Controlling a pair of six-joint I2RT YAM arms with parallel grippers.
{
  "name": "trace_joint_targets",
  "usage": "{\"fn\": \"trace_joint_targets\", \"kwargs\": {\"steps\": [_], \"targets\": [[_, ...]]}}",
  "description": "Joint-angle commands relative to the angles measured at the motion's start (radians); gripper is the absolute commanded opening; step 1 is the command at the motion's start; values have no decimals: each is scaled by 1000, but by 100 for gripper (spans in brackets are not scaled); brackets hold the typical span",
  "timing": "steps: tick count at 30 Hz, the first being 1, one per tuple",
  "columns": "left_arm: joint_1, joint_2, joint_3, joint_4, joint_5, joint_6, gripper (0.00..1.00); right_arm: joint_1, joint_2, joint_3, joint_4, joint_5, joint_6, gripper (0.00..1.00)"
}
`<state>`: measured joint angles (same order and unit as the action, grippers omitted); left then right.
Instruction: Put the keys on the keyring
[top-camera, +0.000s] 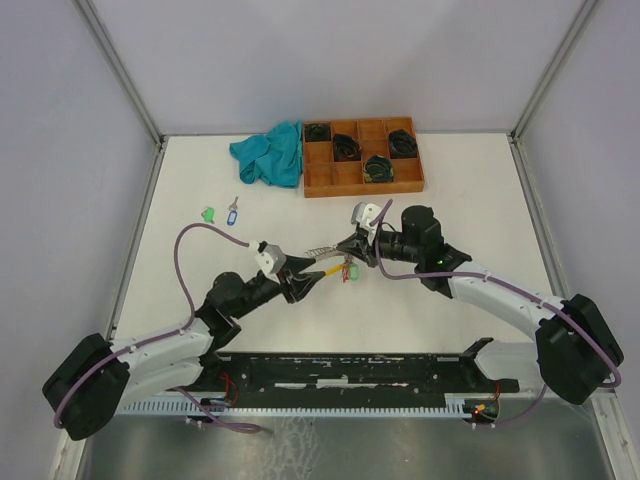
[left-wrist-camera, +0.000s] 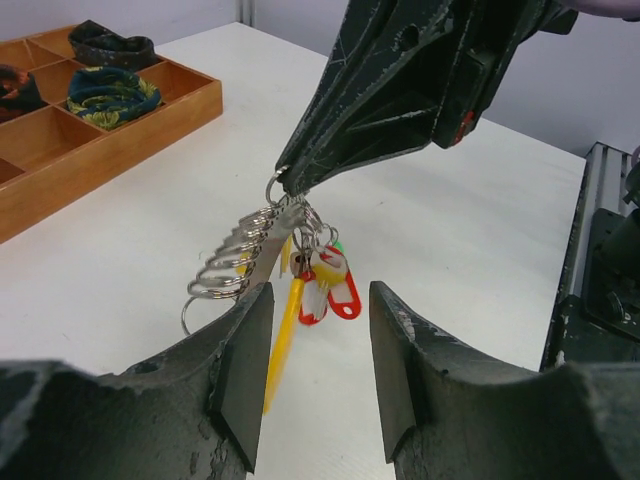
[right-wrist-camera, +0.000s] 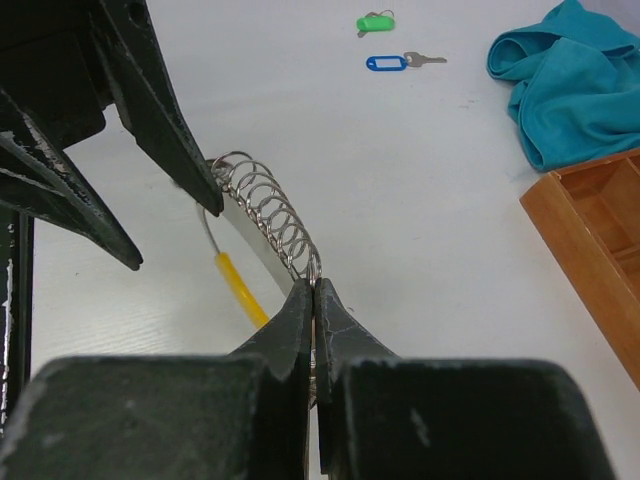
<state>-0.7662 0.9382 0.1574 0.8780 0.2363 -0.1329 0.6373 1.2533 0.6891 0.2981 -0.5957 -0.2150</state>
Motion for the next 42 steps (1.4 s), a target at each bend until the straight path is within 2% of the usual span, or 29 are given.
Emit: {"fn": "trace_joint_targets", "kwargs": {"steps": [1, 10, 15, 23, 29, 42], "targets": [[20, 30, 75, 51, 6, -18, 51, 0, -32, 7, 82, -37, -15, 1], [112, 68, 136, 52, 155, -64, 54, 0, -38, 4, 73, -121, -34, 1], [127, 120, 161, 56, 264, -52, 52, -1, -40, 0, 79, -151, -49, 1], [148, 131, 146, 77, 329, 68, 45, 0, -31, 23, 30, -222, -66, 1], [148, 138, 165, 24, 420, 177, 41, 1, -16, 37, 15, -271, -75, 1], [148, 179, 180, 3, 487, 272, 35, -1, -3, 54, -17, -323, -96, 1]]}}
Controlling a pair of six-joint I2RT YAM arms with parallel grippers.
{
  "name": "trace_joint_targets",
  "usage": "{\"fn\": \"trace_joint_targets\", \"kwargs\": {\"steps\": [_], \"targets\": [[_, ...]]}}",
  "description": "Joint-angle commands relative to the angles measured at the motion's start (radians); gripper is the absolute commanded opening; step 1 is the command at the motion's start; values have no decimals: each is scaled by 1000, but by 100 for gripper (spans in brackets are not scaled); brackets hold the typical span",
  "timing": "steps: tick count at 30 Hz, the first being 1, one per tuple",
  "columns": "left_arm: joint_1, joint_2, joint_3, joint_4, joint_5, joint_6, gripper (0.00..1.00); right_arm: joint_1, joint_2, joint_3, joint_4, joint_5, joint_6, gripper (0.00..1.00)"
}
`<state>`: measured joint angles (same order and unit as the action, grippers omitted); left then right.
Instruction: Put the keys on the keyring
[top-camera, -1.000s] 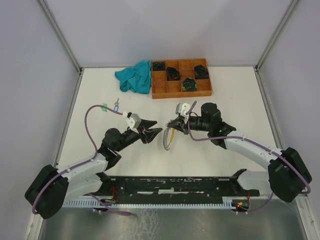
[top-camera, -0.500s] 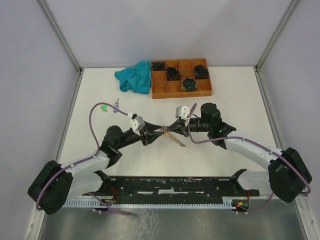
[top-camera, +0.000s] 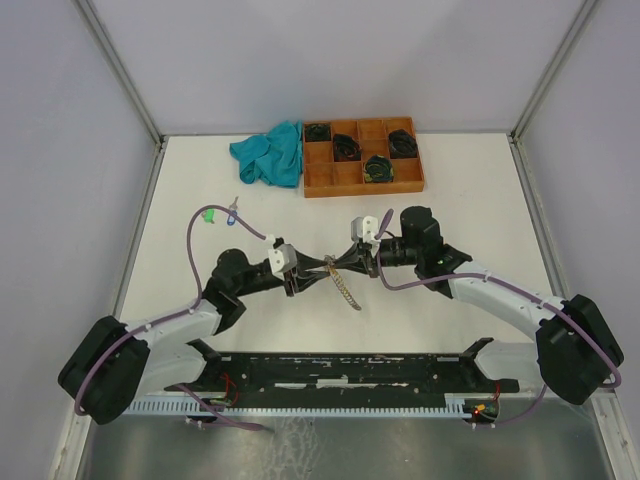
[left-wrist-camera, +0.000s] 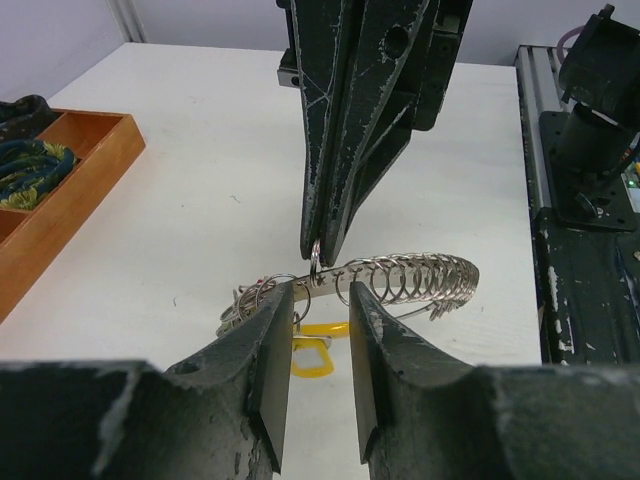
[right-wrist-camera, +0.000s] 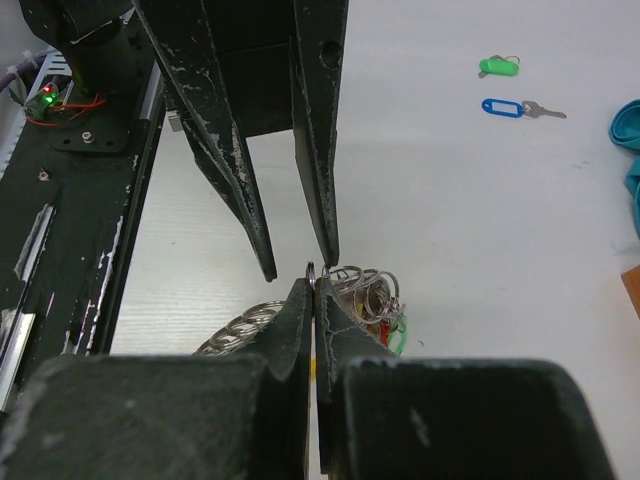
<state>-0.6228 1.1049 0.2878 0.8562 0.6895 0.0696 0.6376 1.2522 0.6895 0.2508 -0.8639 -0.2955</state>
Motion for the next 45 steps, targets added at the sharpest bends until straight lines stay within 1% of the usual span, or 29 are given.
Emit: {"fn": "trace_joint_targets", "kwargs": {"steps": [1, 11, 18, 21, 23, 26, 32, 38, 43, 45], "targets": [[5, 16, 52, 24, 37, 69, 34, -1, -1, 56, 28, -57, -18, 1], [5, 53, 76, 0, 79, 75, 25, 1, 12, 72, 0, -75, -28, 1], [5, 79, 95, -38, 105, 94, 12, 11, 18, 106, -83, -96, -62, 2], [4, 95, 99, -43, 118, 101, 3, 14, 19, 128, -139, -99, -84, 4], [5, 101, 95, -36, 115, 103, 3, 15, 17, 143, -171, -95, -92, 6], [5, 100, 70, 28, 81, 80, 3, 15, 0, 146, -189, -73, -86, 14], [5, 81, -21, 214, 7, 16, 3, 6, -78, 119, -185, 64, -41, 29], [4, 69, -80, 376, -56, -34, 3, -9, -104, 61, -122, 92, 16, 30], [5, 66, -99, 449, -58, -70, 3, -10, -71, 12, 16, 80, 81, 30], [5, 62, -104, 471, -57, -78, 3, -9, -50, 9, 46, 56, 93, 30]]}}
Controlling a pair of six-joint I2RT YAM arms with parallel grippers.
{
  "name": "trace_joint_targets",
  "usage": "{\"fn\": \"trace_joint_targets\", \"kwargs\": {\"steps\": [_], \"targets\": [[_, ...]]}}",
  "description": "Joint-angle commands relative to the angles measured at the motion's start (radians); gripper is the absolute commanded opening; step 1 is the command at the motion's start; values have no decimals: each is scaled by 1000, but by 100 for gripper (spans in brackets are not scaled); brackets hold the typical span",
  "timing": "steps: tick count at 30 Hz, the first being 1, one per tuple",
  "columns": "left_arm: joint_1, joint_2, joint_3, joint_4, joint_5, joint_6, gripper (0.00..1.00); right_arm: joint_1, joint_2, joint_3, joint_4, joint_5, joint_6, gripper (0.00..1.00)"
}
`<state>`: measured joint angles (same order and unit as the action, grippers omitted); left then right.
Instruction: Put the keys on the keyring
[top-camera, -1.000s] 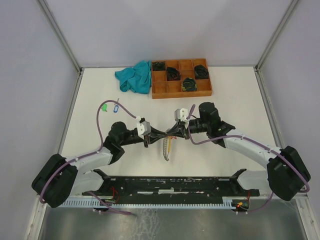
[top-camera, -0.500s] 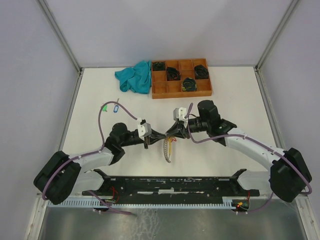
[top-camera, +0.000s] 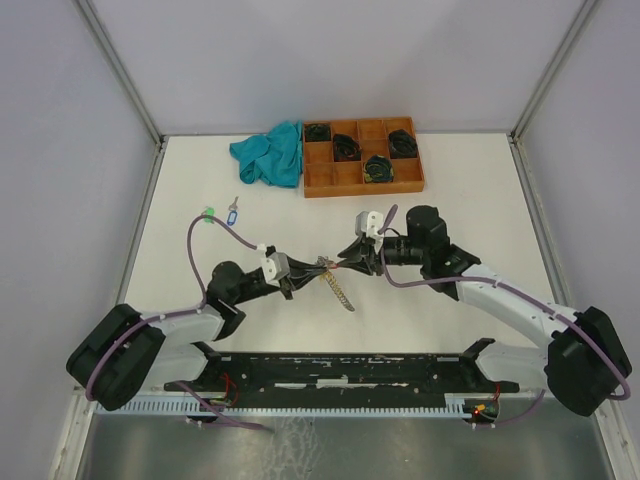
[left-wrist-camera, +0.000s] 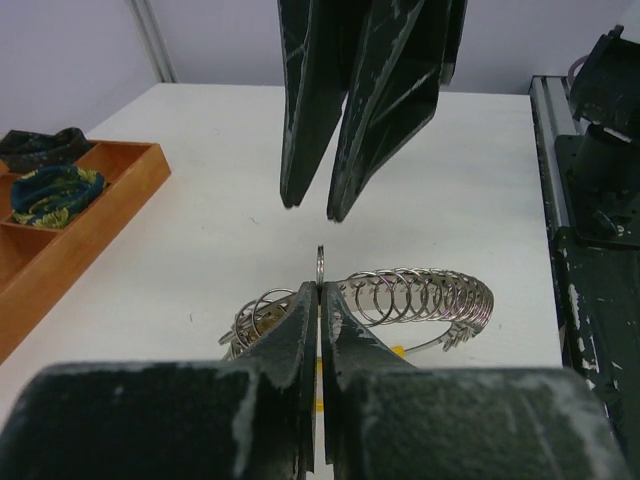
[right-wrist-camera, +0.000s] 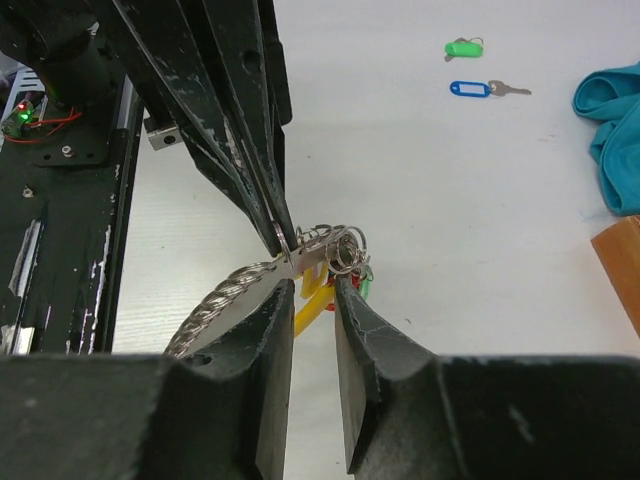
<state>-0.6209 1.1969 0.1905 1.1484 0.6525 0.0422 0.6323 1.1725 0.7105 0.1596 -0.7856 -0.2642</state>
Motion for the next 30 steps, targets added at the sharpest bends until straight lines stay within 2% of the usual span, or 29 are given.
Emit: {"fn": "trace_joint_targets", "kwargs": {"steps": [1, 6, 14, 30], "targets": [[3, -33, -8, 187, -19, -52, 3, -3, 42, -11, 143, -32, 66, 31], [3, -44, -3, 188, -2, -60, 3, -3, 73, -24, 219, -57, 99, 31], [3, -43, 3, 190, 5, -66, 3, -3, 88, -22, 251, -125, 115, 32], [2, -47, 1, 199, -6, -74, 3, -1, 96, -8, 185, -183, 80, 31]]}}
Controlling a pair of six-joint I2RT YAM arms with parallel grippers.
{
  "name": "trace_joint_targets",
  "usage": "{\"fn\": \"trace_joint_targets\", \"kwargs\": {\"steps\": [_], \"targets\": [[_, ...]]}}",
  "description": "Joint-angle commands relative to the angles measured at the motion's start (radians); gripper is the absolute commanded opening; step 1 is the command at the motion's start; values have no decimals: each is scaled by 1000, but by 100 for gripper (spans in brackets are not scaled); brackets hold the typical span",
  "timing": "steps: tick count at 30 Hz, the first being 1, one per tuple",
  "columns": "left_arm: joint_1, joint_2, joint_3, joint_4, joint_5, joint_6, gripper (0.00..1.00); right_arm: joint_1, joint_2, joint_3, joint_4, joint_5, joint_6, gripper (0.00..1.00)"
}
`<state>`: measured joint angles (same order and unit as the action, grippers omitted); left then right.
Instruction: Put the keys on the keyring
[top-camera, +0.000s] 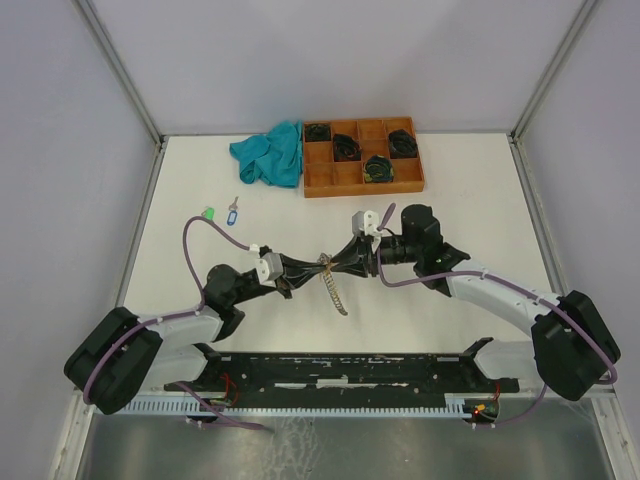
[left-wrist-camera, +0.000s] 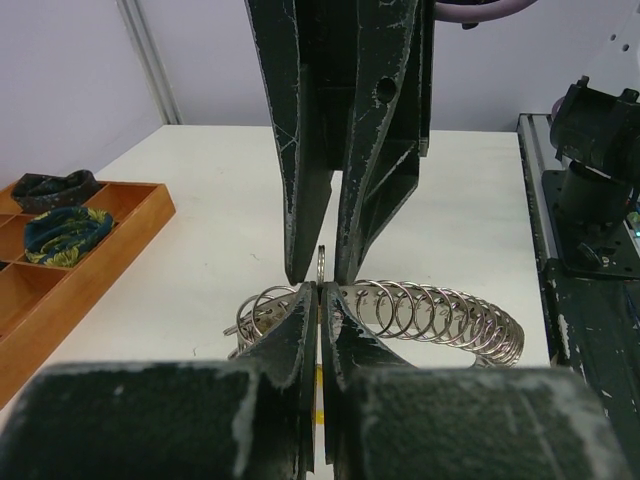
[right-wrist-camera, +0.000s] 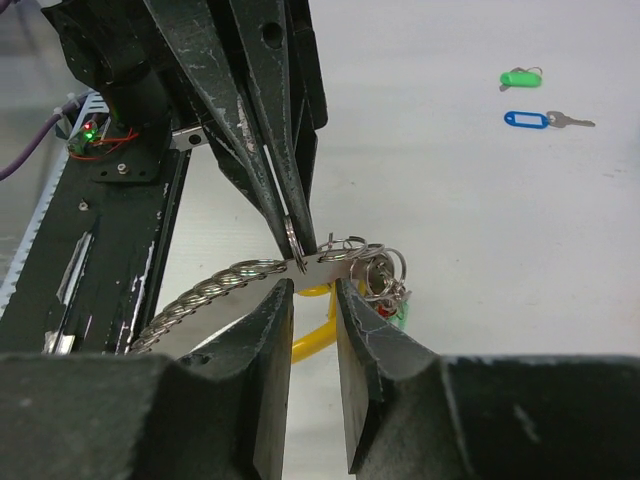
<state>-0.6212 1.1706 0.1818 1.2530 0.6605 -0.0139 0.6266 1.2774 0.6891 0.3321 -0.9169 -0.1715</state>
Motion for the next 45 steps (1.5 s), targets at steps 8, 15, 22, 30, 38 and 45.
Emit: {"fn": "trace_joint_targets", "kwargs": {"steps": [8, 15, 22, 30, 38, 45], "targets": [[3, -26, 12, 86, 8, -21, 3, 5, -16, 13, 40, -53, 3, 31], [3, -11, 24, 86, 41, -32, 3, 8, -13, 19, 50, -51, 9, 30], [2, -8, 30, 85, 58, -36, 3, 11, -13, 25, 47, -62, 10, 25], [-2, 9, 39, 85, 68, -40, 3, 13, -13, 32, 46, -80, 15, 22], [-4, 5, 35, 89, 23, -41, 3, 22, -9, 41, 15, -102, -3, 25], [-3, 1, 33, 89, 27, -42, 3, 25, -9, 48, 0, -100, -16, 24]]}}
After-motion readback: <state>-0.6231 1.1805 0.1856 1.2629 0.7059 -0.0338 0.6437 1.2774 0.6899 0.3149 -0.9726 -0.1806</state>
